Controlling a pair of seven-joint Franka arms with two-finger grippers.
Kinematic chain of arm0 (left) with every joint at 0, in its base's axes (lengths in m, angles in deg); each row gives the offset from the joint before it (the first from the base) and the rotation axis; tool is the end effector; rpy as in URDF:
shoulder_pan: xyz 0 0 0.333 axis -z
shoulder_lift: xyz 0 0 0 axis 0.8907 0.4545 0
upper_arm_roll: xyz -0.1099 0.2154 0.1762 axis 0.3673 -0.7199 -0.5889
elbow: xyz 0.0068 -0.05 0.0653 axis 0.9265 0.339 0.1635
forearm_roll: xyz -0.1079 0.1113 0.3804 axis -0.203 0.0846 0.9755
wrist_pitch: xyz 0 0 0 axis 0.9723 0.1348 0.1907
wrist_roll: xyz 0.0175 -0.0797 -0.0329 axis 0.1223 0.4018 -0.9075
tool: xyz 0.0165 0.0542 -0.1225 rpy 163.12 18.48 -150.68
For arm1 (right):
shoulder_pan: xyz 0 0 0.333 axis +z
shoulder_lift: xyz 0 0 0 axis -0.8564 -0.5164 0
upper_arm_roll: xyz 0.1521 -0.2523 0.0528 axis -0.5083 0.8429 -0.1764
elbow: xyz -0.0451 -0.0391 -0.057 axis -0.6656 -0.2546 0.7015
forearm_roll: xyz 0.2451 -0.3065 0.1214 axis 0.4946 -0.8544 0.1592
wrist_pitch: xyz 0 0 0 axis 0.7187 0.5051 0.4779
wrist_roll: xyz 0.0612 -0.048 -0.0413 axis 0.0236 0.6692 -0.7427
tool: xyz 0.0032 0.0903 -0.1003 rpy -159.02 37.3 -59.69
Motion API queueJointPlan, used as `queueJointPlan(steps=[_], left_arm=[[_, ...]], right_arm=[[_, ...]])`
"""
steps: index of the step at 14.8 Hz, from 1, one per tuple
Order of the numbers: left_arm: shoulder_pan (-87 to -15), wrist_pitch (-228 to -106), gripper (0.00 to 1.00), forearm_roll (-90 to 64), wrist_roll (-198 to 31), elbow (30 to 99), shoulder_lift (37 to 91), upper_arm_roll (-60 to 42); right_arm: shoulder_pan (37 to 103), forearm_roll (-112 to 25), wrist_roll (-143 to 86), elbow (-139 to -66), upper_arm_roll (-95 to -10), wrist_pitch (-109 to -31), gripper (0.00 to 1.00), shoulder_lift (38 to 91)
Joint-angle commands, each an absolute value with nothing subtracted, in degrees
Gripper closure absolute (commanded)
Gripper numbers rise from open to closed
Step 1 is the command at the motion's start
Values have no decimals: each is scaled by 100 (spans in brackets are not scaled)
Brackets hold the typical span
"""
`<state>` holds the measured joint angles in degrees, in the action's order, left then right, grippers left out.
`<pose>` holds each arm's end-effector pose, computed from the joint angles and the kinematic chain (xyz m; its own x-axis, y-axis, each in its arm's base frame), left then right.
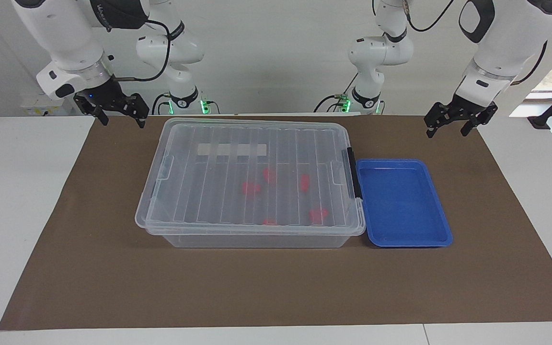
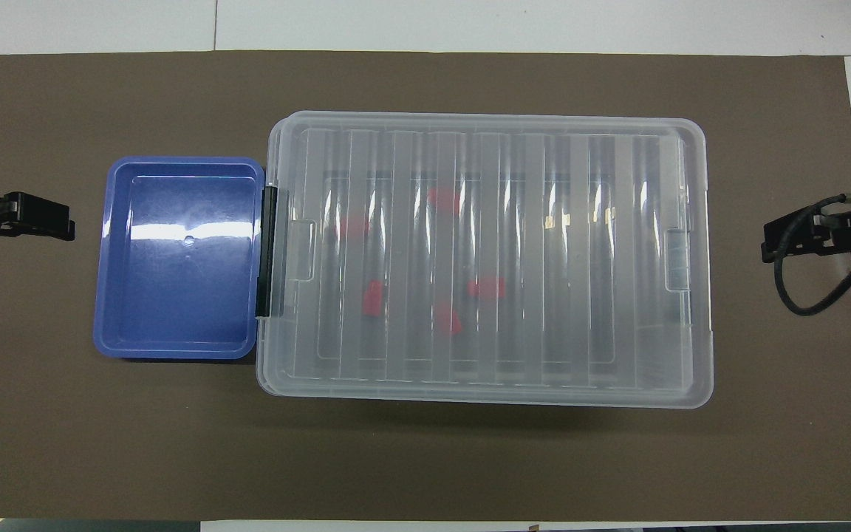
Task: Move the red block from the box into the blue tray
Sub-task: 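Move the right gripper toward the clear box lid edge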
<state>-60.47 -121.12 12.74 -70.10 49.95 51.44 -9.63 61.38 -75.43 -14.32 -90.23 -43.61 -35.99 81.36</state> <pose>0.5613 -0.0434 0.5673 0.9991 -0.0428 0.0016 -0.0427 -0.9990 -0.0125 0.5486 0.0027 0.5714 0.9885 -0.0968 -0.1166 -0.0936 -0.9951 0.0326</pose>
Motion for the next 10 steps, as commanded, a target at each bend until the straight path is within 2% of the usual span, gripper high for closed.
queueJointPlan(steps=[1, 5, 10], left_arm=[[-6077, -12075, 0, 1246, -6975, 5103, 5023, -965], [-6077, -12075, 0, 1246, -6975, 5103, 5023, -973], [-6077, -12075, 0, 1246, -6975, 5103, 5014, -965]], right_arm=[[6102, -7502, -1552, -9016, -4378, -3647, 0, 8125], [6119, -7493, -1543, -9095, -4387, -3875, 0, 8134], [6181, -7098, -1324, -9631, -4475, -4622, 0, 8169]])
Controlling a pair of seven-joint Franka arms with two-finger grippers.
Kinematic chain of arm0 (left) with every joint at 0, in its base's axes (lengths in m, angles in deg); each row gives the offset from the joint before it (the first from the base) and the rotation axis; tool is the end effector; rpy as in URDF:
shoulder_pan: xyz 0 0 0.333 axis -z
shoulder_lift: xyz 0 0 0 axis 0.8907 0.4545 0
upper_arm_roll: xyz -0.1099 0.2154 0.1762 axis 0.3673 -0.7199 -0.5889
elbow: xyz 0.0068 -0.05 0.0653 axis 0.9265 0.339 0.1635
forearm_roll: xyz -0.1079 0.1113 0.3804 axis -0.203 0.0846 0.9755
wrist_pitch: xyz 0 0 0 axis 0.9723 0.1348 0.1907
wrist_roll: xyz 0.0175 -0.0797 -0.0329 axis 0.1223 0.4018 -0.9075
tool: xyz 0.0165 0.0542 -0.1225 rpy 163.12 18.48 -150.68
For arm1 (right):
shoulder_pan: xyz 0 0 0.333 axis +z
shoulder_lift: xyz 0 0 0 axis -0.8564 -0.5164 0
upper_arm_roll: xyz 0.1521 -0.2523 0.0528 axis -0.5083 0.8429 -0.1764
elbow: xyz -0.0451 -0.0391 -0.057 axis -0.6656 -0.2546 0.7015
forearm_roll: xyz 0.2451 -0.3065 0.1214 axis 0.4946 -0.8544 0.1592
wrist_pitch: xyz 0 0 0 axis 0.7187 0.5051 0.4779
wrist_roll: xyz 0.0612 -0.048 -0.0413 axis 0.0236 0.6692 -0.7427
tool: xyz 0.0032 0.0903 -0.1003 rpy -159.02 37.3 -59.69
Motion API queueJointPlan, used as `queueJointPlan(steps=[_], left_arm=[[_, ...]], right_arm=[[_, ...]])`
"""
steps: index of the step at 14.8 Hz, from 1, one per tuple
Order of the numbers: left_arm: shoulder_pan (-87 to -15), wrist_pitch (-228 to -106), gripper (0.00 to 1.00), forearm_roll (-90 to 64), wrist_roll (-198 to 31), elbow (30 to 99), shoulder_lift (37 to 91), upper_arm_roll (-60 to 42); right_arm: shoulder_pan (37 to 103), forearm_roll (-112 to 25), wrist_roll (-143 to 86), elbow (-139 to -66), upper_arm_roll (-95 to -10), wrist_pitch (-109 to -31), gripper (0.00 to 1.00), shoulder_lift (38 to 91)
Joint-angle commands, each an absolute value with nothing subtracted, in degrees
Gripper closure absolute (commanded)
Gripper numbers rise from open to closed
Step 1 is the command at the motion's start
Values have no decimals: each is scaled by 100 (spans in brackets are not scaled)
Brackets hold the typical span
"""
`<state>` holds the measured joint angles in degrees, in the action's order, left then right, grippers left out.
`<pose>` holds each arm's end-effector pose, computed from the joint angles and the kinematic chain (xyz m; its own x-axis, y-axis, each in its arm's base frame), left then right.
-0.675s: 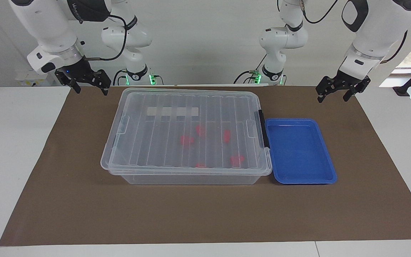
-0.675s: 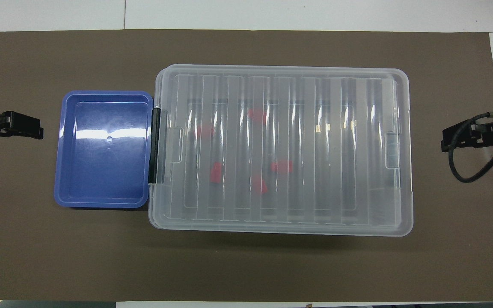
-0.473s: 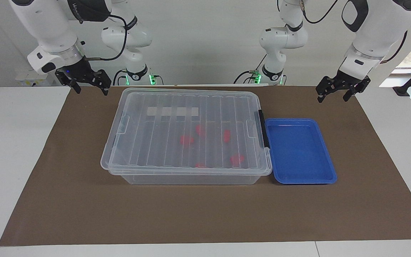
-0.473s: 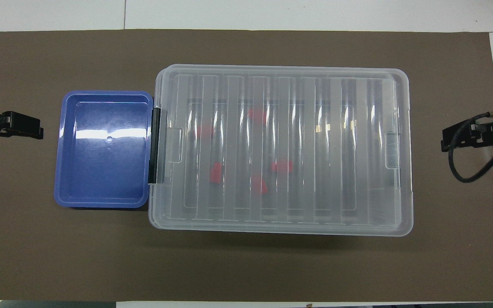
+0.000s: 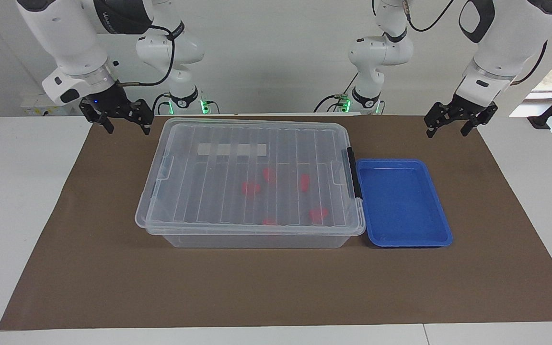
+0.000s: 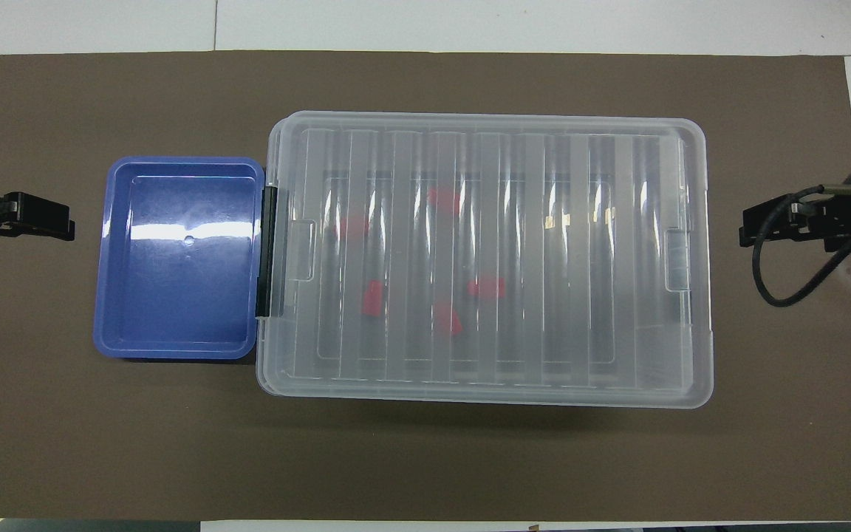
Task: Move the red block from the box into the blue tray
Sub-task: 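Move the right gripper toward the clear box lid edge, then lower the right gripper and grasp the clear lid's near edge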
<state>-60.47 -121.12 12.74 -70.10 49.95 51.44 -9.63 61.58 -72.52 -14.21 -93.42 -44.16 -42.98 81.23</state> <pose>0.5613 -0.0434 0.5673 0.9991 -0.0428 0.0016 -0.0427 -0.9990 -0.0125 0.5621 0.0173 0.5527 0.9948 -0.0833 -0.0585 -0.0849 -0.9961 -0.0242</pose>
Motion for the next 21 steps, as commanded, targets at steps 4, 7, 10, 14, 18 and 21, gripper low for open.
queueJointPlan(steps=[4, 7, 10, 14, 18, 21], left_arm=[[-6077, -12075, 0, 1246, -6975, 5103, 5023, -973], [-6077, -12075, 0, 1246, -6975, 5103, 5023, -965], [-6077, -12075, 0, 1246, -6975, 5103, 5023, -973], [-6077, -12075, 0, 1246, -6975, 5103, 5023, -965], [-6077, -12075, 0, 1246, -6975, 5103, 5023, -965], [-6077, -12075, 0, 1246, -6975, 5103, 5023, -965]], right_arm=[[6391, -7098, -1297, -10139, -4484, -5385, 0, 8081], [6462, -7098, -1183, -10308, -4484, -5634, 0, 7871], [6454, -7107, -1183, -10509, -4484, -5817, 0, 7835], [6454, -7150, -1209, -10879, -4475, -6029, 0, 7957], [6410, -7229, -1253, -11239, -4466, -6187, 0, 8107], [6375, -7440, -1411, -11459, -4457, -6170, 0, 8212]])
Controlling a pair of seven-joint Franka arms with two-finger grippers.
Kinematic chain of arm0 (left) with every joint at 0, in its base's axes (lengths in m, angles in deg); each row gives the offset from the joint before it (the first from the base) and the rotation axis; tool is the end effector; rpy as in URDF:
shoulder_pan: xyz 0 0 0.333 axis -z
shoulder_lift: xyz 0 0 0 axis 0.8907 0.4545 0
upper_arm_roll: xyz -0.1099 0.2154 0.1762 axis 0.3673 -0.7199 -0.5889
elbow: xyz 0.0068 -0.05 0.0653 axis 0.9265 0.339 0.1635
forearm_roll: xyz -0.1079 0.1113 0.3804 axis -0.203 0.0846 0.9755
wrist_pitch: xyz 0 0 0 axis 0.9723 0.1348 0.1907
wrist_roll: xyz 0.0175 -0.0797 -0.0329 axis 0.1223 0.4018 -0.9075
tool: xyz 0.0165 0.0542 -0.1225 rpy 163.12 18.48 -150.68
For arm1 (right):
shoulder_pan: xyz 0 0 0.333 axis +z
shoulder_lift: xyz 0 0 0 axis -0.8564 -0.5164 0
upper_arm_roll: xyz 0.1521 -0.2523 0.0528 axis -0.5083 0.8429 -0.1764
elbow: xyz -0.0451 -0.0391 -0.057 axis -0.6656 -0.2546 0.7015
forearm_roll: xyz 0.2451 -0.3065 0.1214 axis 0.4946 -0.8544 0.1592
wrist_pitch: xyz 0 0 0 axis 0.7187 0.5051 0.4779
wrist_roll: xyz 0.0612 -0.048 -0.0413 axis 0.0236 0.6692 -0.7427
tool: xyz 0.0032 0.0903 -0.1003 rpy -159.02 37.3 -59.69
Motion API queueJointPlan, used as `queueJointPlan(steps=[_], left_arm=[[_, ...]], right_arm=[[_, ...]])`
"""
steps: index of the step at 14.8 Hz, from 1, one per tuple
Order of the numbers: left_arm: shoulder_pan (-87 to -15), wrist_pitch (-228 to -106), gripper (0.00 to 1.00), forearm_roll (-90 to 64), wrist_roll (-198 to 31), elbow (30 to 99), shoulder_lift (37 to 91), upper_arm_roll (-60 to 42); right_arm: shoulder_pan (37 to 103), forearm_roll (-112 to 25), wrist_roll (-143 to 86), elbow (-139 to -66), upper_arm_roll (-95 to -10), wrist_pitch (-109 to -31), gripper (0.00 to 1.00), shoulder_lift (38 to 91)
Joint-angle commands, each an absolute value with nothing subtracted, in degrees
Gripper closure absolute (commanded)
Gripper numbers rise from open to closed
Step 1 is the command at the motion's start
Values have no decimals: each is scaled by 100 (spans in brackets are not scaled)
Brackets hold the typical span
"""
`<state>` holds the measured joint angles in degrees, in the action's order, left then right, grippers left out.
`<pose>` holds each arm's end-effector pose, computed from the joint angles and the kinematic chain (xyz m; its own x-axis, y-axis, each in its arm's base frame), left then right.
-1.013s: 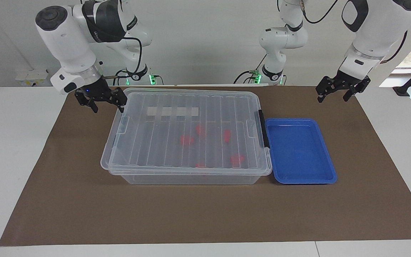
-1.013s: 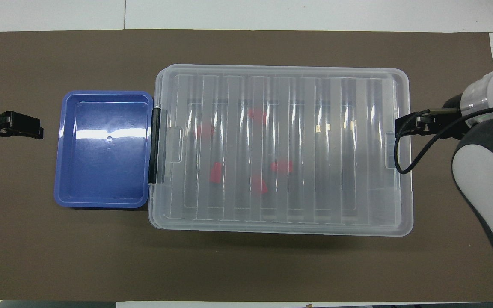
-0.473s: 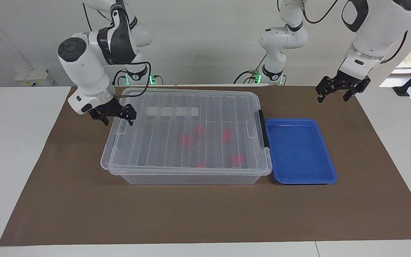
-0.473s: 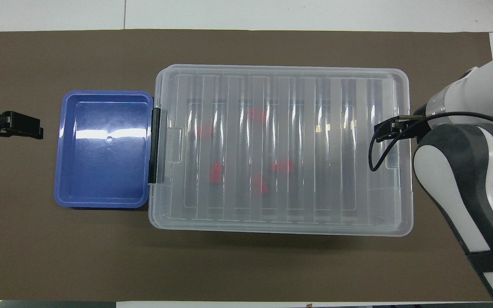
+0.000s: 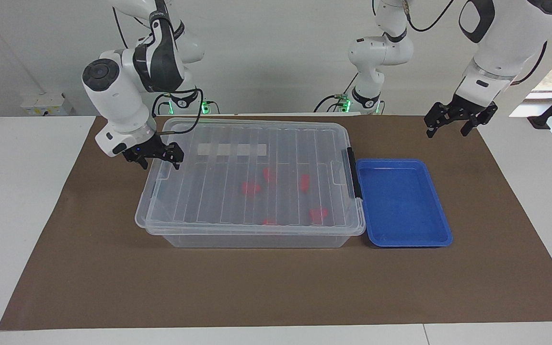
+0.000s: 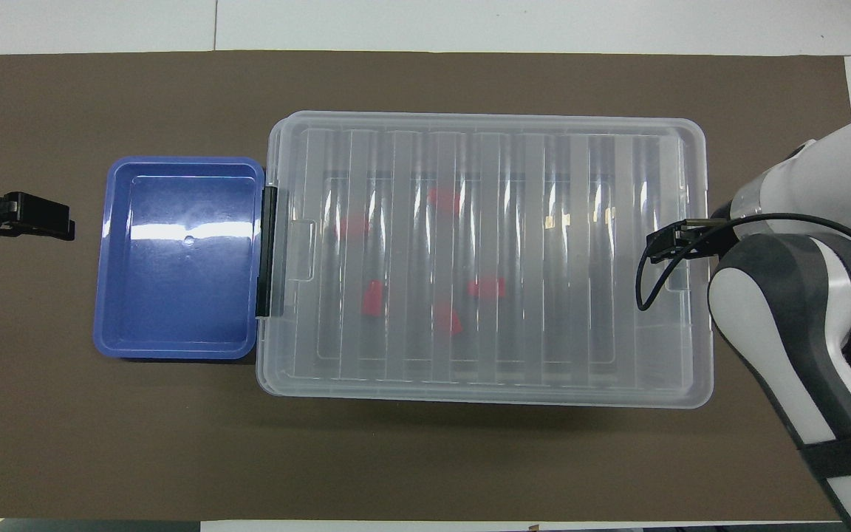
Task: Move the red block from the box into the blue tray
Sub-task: 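Lower the right gripper and grasp the clear lid's near edge, then slide the clear lid away from the blue tray with the right gripper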
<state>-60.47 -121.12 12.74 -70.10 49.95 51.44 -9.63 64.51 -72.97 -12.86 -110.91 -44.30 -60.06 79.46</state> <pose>0.5613 -0.0434 0.5673 0.9991 -0.0428 0.0016 -0.0427 -0.9990 -0.0125 0.5608 0.0458 0.4098 0.9936 -0.0602 -0.0954 -0.0612 -0.9981 -0.0077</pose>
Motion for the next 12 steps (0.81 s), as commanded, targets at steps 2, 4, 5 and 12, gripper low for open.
queueJointPlan(steps=[2, 4, 5, 12], left_arm=[[-6077, -12075, 0, 1246, -6975, 5103, 5023, -973], [-6077, -12040, 0, 1246, -6975, 5112, 5014, -965], [-6077, -12057, 0, 1246, -6975, 5103, 5014, -973], [-6077, -11987, 0, 1246, -6993, 5103, 5014, -973]], right_arm=[[6252, -7476, -1429, -11547, -4457, -6187, 0, 8239], [6199, -7528, -1499, -11600, -4457, -6275, 0, 8265], [6129, -7607, -1525, -11609, -4457, -6301, 0, 8265], [5514, -7643, -2386, -11688, -4457, -6468, 0, 8265]])
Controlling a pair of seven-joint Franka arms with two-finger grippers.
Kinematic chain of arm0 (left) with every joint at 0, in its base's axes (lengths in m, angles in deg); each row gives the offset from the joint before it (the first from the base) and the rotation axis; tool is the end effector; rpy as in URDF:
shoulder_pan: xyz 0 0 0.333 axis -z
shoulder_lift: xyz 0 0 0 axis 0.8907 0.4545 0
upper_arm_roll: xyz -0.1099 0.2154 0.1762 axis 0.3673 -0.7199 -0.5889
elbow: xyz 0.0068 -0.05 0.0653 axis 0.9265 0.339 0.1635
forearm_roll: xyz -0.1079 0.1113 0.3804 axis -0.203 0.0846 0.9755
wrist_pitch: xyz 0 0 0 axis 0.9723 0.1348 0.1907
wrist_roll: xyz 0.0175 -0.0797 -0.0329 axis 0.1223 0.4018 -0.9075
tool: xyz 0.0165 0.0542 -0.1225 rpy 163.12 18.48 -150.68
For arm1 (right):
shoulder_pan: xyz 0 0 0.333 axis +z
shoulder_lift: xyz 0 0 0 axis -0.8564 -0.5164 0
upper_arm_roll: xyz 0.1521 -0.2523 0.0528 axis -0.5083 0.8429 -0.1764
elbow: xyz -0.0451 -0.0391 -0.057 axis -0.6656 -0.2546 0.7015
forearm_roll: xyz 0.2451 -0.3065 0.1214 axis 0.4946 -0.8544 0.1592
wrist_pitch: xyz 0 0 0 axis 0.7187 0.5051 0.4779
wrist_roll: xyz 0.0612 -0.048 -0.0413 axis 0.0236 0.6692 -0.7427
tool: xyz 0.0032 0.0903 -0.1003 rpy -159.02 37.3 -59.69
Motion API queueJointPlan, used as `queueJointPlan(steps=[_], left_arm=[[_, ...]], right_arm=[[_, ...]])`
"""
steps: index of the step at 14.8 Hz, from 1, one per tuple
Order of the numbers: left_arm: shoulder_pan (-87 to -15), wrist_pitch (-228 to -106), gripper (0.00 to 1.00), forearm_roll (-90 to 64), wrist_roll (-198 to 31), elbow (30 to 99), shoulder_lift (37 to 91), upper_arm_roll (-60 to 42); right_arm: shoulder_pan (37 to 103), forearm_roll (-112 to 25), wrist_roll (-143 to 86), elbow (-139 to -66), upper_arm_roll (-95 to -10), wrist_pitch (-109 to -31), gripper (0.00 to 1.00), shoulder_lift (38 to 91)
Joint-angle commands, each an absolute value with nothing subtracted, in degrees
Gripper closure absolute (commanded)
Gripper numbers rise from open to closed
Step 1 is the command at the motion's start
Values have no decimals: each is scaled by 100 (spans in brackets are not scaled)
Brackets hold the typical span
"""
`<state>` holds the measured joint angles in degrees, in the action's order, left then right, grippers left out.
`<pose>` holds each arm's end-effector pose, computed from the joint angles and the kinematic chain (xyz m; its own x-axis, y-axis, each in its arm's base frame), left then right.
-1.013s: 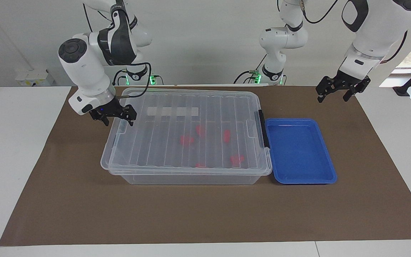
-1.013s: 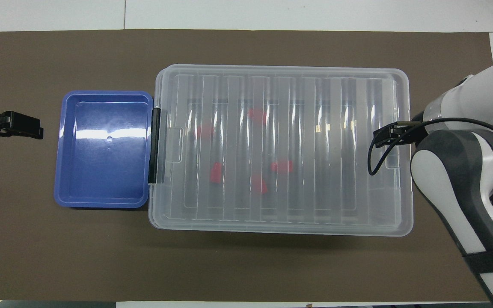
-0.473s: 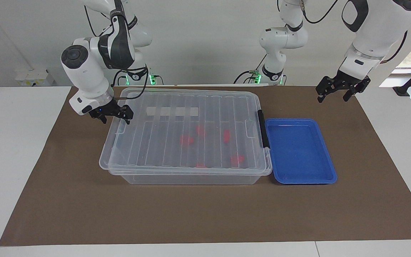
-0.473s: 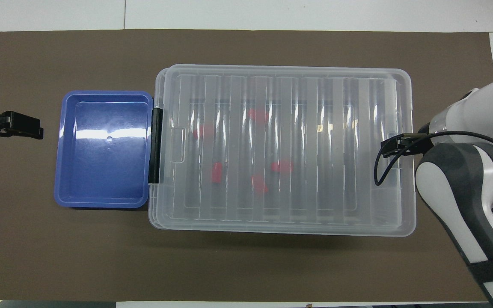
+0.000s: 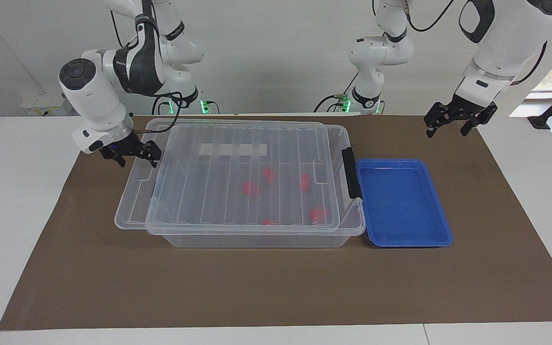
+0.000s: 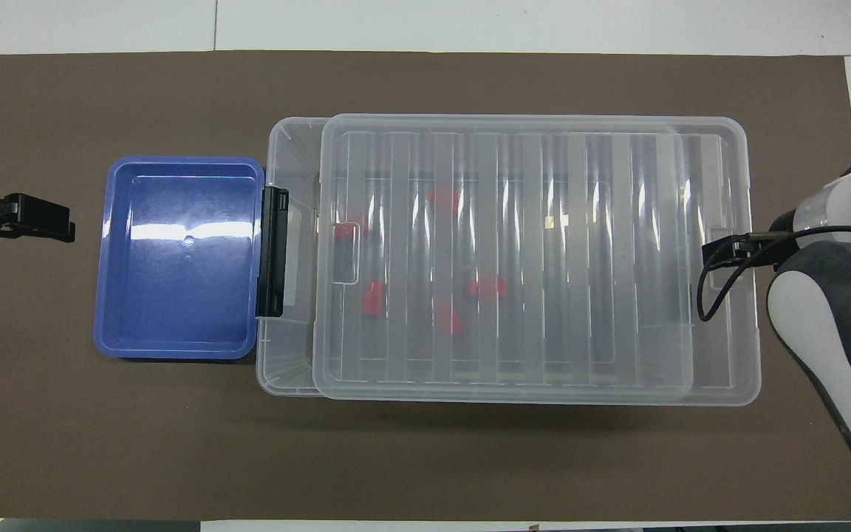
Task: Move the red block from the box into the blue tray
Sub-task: 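Slide the clear lid away from the blue tray with the right gripper, then reach the left gripper into the box toward a red block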
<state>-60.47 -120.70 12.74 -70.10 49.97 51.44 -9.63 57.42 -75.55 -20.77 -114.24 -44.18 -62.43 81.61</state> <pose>0.5603 -0.0433 0.5665 0.9991 -0.0427 -0.0061 -0.0427 -0.9990 -0.0128 0.5519 -0.0290 0.4061 0.9968 -0.0332 -0.0730 -0.0318 -0.9993 0.0199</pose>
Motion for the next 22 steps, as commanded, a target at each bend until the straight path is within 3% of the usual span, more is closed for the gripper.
queueJointPlan(steps=[1, 13, 22], left_arm=[[-6077, -11987, 0, 1246, -6993, 5103, 5014, -973], [-5621, -12207, 0, 1246, -7028, 5244, 4953, -930], [-3960, -13356, 0, 1246, -8863, 6148, 4829, -930]], right_arm=[[5452, -7643, -2500, -11697, -4457, -6564, 0, 8265], [4775, -7968, -3565, -11714, -4457, -6908, 0, 8213], [4713, -8170, -3609, -11662, -4457, -6934, 0, 8195]])
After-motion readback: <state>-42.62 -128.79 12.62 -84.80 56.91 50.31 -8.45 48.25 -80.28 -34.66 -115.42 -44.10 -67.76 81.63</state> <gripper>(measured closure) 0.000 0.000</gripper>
